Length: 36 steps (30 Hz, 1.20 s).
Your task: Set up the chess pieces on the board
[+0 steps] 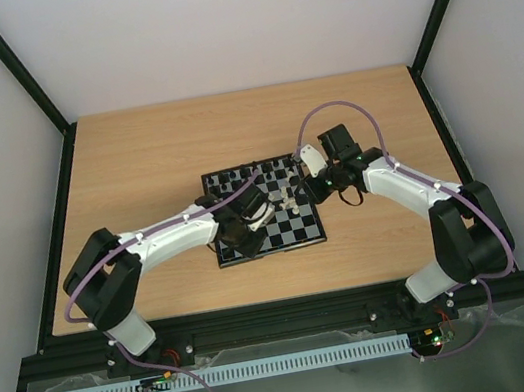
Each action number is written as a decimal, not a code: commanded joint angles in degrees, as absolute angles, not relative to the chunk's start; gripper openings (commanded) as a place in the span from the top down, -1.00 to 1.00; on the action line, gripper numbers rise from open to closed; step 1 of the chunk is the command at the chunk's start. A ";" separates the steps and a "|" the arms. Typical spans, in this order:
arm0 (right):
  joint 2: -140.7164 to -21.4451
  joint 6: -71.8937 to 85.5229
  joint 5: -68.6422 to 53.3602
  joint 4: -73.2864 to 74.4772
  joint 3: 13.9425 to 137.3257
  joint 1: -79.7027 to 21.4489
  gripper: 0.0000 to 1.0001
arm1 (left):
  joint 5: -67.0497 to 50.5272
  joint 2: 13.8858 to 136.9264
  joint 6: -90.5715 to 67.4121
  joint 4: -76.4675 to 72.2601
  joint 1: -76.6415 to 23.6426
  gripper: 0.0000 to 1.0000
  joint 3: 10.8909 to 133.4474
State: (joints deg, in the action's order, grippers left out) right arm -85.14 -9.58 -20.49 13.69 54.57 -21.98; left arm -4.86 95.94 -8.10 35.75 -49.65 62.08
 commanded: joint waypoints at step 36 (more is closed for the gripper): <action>-85.01 -13.13 -16.39 18.95 61.14 -21.80 0.26 | -2.58 79.99 -8.34 22.63 -42.97 -0.04 61.29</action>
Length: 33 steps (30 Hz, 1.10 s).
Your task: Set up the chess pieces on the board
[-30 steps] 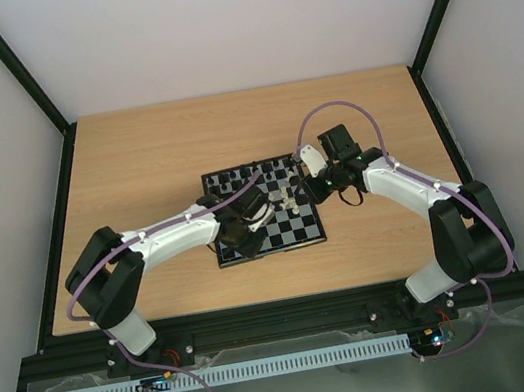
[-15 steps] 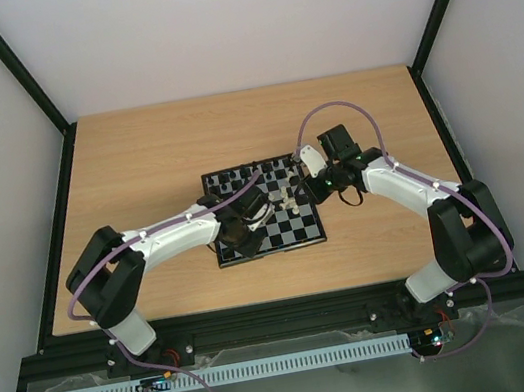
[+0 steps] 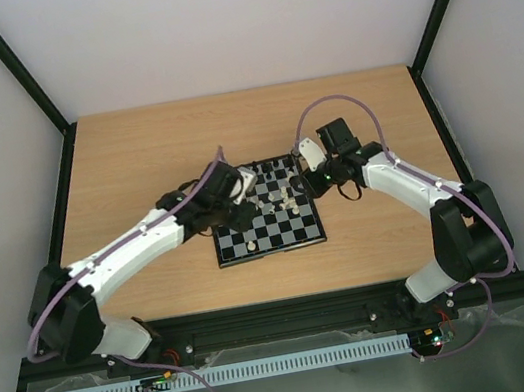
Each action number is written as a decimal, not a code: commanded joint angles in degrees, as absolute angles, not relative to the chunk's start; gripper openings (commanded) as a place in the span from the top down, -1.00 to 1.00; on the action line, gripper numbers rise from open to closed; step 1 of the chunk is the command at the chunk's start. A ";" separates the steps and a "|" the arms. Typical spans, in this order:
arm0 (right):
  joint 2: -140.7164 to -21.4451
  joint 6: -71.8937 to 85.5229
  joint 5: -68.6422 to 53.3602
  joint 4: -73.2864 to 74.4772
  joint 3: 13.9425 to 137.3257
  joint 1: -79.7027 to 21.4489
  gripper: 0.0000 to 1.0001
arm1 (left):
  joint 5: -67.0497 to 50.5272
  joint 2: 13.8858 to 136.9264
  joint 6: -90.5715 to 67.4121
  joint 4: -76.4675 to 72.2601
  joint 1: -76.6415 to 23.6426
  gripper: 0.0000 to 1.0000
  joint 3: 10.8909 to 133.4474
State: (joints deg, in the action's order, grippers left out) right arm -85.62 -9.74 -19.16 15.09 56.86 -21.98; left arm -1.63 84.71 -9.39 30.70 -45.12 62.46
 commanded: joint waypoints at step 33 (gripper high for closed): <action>-109.47 -65.09 -12.83 32.75 83.33 -22.02 0.33 | 1.27 67.39 -11.69 5.35 -30.49 -0.60 48.59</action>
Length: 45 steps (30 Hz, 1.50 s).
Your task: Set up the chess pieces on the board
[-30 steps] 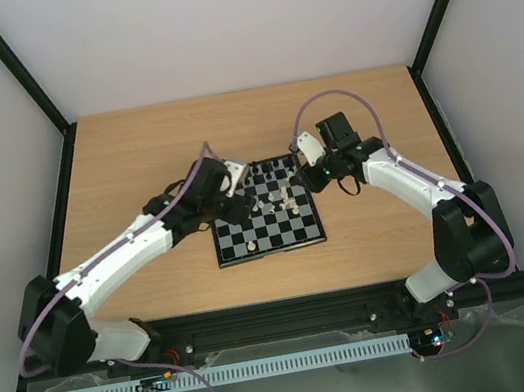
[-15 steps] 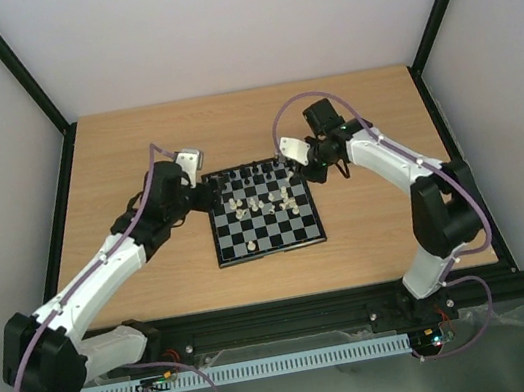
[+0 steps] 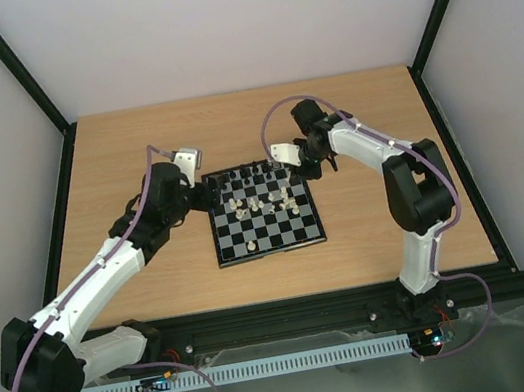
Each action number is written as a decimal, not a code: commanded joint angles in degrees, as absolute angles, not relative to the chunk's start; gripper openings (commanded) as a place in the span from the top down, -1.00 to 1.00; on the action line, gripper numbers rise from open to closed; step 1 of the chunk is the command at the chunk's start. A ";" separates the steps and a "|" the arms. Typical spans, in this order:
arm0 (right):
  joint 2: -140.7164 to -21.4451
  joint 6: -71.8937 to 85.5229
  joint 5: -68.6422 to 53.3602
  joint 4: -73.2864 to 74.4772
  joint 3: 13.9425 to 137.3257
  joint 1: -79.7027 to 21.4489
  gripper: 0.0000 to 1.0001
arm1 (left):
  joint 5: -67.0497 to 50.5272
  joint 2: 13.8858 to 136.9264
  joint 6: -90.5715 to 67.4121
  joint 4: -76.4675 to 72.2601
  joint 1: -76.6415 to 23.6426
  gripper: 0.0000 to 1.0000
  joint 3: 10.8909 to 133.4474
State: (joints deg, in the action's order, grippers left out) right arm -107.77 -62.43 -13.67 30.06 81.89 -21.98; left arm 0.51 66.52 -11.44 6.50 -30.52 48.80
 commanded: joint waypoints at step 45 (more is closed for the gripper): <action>-116.79 -64.27 -9.58 26.64 84.65 -23.12 0.24 | -0.61 71.02 -11.75 5.93 -30.12 -0.61 49.39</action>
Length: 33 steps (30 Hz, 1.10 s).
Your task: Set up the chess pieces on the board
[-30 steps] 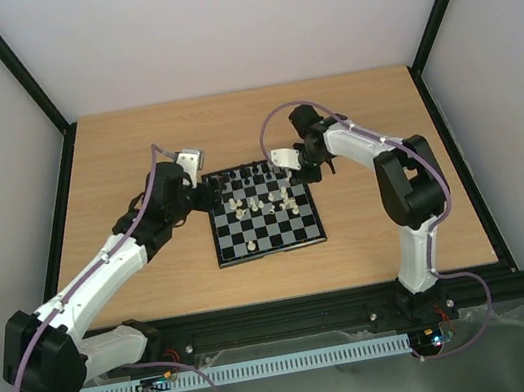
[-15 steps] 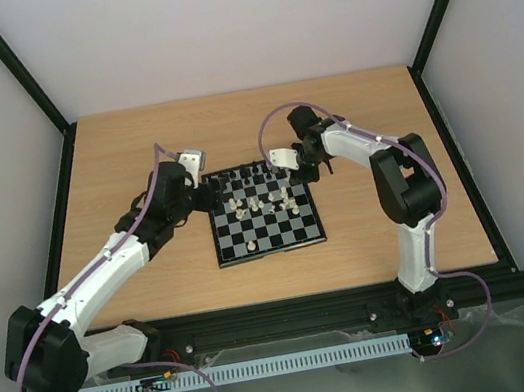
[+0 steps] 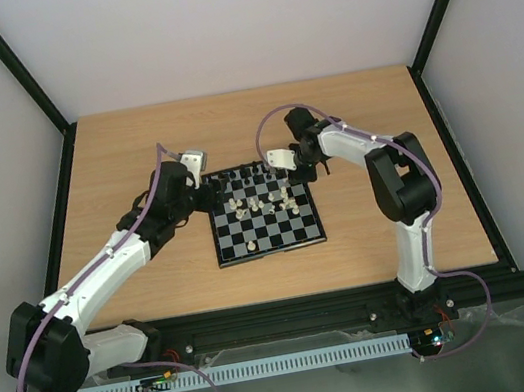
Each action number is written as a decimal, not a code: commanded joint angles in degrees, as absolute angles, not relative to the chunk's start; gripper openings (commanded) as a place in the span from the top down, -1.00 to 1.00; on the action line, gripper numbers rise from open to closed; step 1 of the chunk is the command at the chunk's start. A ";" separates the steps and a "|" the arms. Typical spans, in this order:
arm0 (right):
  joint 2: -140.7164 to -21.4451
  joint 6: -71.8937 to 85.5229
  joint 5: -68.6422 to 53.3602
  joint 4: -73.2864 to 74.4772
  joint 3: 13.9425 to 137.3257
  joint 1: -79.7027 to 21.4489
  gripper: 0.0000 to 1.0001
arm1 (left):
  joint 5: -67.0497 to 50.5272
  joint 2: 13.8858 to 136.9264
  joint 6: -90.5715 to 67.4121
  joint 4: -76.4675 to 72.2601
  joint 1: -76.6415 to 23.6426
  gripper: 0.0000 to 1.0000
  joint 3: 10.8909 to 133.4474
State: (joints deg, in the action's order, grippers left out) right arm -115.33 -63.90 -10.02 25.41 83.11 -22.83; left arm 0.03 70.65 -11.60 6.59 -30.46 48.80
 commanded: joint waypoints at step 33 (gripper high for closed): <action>-118.50 -62.05 -9.42 37.13 87.02 -23.74 0.48 | -1.32 70.93 -11.86 6.13 -30.05 -0.60 49.48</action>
